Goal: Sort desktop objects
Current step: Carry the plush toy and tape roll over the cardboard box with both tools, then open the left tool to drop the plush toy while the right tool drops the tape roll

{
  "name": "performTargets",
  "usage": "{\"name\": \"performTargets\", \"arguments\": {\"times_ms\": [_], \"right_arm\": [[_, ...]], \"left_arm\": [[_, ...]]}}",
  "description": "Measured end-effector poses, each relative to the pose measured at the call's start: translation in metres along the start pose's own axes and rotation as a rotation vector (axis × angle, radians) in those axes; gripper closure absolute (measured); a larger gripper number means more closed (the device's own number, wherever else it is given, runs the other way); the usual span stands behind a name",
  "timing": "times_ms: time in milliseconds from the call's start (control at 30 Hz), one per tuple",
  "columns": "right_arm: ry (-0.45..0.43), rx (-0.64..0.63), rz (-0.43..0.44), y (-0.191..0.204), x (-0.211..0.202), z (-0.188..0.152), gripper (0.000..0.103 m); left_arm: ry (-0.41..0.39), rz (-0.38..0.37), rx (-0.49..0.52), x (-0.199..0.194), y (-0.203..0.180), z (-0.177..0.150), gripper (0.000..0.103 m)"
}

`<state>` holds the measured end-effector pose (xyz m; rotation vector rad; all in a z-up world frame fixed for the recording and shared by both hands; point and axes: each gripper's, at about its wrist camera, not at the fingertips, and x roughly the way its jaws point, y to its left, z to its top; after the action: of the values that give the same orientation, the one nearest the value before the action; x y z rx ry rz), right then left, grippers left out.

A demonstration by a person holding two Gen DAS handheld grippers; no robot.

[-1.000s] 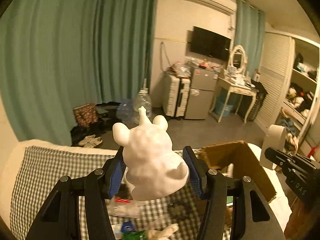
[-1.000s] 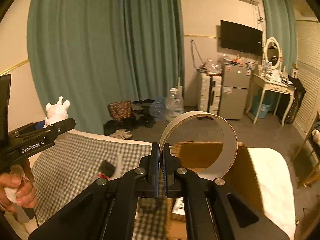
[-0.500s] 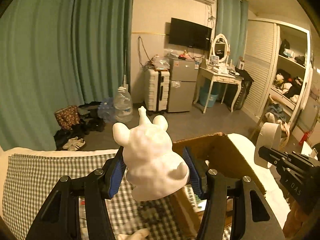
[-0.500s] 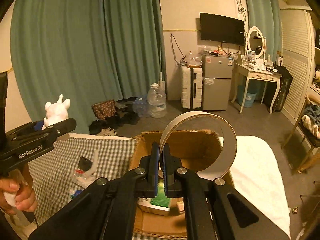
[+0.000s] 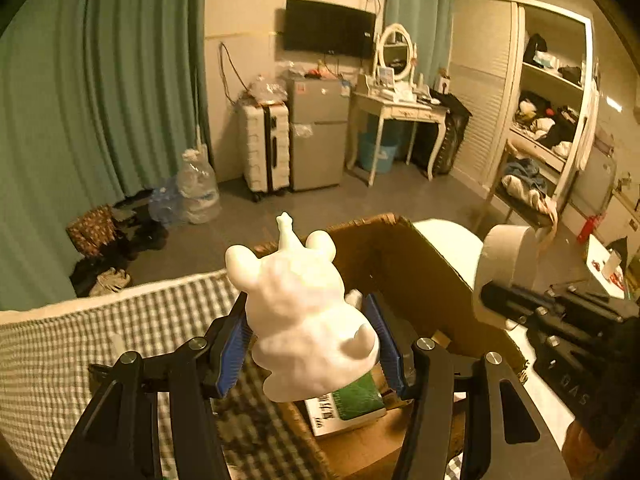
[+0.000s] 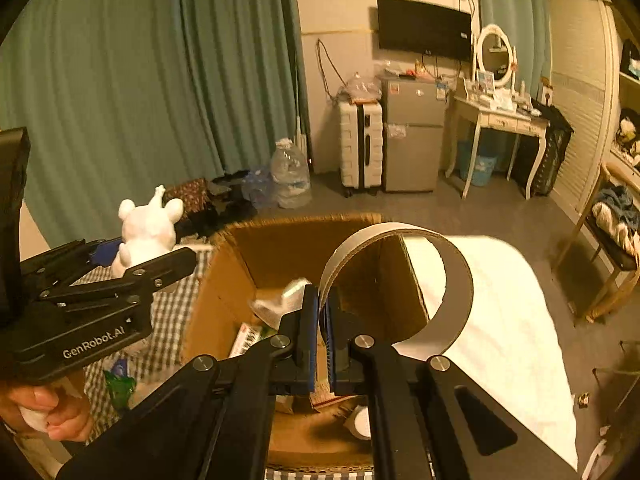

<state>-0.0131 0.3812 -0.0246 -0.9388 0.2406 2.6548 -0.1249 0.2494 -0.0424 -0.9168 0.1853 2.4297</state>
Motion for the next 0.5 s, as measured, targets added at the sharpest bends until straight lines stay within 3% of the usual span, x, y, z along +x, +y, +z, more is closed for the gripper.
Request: {"name": "performTargets", "arguments": {"times_ms": [367,500], "right_arm": [[0.135,0.06,-0.018,-0.016,0.047,-0.023,0.099],[0.151,0.059,-0.013,-0.016,0.049,-0.026,0.096]], "left_arm": [[0.068,-0.004,0.025,0.045,-0.014,0.004,0.045],[0.12,-0.026,0.001,0.057,-0.01,0.008,0.04]]}}
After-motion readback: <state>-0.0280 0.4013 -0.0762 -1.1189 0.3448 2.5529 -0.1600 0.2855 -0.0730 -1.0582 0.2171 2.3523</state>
